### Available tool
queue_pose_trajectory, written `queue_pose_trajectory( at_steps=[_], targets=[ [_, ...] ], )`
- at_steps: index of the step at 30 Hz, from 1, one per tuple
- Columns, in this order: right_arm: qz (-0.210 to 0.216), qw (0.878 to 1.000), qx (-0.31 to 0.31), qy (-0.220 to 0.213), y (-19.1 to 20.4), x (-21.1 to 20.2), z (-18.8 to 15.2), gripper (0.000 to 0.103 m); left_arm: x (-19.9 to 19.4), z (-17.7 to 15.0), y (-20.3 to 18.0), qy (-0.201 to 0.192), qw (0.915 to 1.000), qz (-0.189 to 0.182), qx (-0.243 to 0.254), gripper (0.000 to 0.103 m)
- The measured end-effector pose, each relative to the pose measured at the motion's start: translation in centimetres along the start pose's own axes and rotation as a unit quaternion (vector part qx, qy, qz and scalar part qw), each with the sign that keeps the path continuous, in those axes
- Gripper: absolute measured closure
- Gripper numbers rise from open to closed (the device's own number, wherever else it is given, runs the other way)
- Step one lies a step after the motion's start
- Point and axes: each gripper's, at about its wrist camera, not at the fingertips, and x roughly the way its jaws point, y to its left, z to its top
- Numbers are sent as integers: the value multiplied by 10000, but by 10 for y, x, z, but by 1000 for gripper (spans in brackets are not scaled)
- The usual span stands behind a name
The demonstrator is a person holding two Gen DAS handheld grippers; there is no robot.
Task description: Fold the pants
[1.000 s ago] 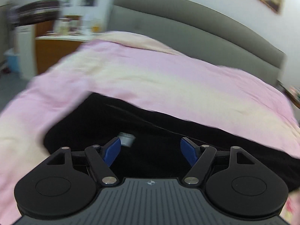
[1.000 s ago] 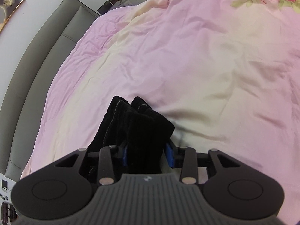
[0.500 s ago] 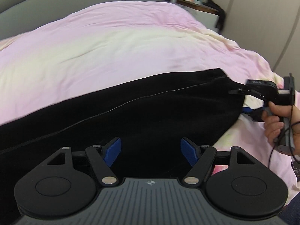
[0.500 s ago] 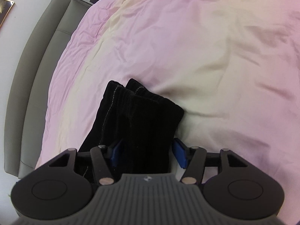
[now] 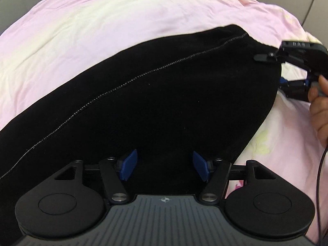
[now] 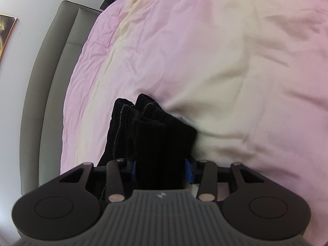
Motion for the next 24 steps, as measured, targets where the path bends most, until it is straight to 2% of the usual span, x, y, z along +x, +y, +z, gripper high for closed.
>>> queue_pose_trajectory(
  at_steps=[3,5,7,8,11,13,16,17,19,22,24],
  targets=[
    [134,9999,63,-7,0,-6,1,73,-28,-11,4,-245,9994,213,-81,30],
    [253,9996,126,-38,2,-11,1,74,-60,-30,21,-625,9973,244,-292,28],
    [290,9995,4,-92,9,-16,0,76,-84,-51,46,-869,9943,176,-594,17],
    [270,9994,-142,-131,15,-19,-1,76,-94,-63,62,-937,9923,182,-784,16],
    [206,9978,-584,-241,36,-27,-6,78,-107,-98,112,-817,9891,262,-1196,16],
    [171,9954,-869,-360,51,-36,-12,78,-111,-121,136,-712,9881,230,-1348,24],
    [115,9842,-1625,-696,84,-54,-29,79,-117,-150,156,-758,9856,154,-1505,24],
    [100,9758,-2019,-835,100,-60,-38,79,-117,-159,160,-815,9841,117,-1571,24],
    [122,9504,-2914,-1078,132,-69,-62,80,-118,-173,167,-918,9809,-15,-1717,24],
    [315,8948,-4263,-1285,178,-76,-113,80,-111,-170,162,-962,9798,-111,-1752,24],
    [488,8546,-5018,-1244,199,-75,-149,80,-116,-170,163,-1028,9806,-88,-1666,24]
  ],
)
